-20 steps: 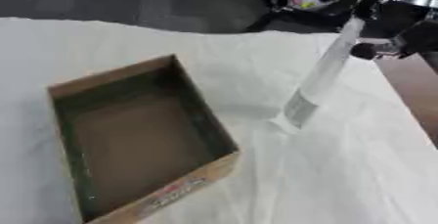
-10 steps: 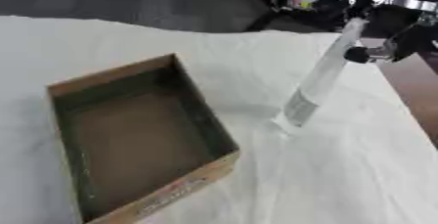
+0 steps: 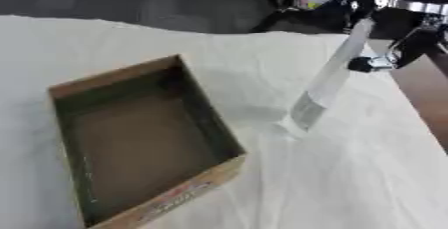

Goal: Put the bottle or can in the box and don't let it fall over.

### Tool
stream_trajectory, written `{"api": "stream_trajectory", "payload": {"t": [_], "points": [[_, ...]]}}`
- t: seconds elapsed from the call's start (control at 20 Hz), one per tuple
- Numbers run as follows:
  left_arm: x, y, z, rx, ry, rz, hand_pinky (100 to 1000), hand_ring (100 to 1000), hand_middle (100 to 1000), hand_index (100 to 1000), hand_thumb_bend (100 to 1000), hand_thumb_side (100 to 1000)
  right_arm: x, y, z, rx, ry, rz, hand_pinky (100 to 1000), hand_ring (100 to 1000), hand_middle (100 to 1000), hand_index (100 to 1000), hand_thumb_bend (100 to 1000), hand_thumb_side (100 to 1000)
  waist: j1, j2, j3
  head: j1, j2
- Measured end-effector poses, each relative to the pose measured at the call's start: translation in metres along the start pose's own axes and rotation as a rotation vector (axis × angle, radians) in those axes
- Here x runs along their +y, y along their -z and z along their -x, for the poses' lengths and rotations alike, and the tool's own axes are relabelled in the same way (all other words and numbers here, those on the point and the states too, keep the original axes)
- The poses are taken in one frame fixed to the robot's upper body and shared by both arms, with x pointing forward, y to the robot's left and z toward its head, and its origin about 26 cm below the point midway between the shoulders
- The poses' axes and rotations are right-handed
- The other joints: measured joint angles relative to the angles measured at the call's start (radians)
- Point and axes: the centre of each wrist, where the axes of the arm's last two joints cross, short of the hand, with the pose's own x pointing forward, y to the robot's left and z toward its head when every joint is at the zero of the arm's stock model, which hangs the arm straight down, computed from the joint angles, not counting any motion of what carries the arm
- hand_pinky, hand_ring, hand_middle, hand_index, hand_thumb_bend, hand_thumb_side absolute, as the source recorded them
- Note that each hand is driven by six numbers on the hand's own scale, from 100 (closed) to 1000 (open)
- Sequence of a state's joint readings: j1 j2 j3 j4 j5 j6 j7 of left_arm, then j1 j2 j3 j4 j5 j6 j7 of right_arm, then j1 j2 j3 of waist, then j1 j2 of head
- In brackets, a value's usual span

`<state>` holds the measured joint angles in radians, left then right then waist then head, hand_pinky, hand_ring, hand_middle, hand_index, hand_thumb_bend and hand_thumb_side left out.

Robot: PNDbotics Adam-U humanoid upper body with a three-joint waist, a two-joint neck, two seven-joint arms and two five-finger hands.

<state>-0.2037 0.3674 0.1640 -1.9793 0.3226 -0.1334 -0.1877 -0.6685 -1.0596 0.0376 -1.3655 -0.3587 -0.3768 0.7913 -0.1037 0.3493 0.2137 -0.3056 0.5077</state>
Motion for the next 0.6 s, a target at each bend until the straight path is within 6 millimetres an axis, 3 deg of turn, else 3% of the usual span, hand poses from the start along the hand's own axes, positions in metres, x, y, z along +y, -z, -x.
{"api": "stream_trajectory", "payload": {"t": [0.6], "points": [[-0.0013, -0.0001, 0.0007, 0.001, -0.007, 0.000, 690, 518, 663, 833, 116, 774, 0.0041, 0.0024, -0.0039, -0.040, 0.075, -0.013, 787, 741, 837, 722, 172, 100, 0.000, 0.002, 0.003, -0.004, 0.000]]}}
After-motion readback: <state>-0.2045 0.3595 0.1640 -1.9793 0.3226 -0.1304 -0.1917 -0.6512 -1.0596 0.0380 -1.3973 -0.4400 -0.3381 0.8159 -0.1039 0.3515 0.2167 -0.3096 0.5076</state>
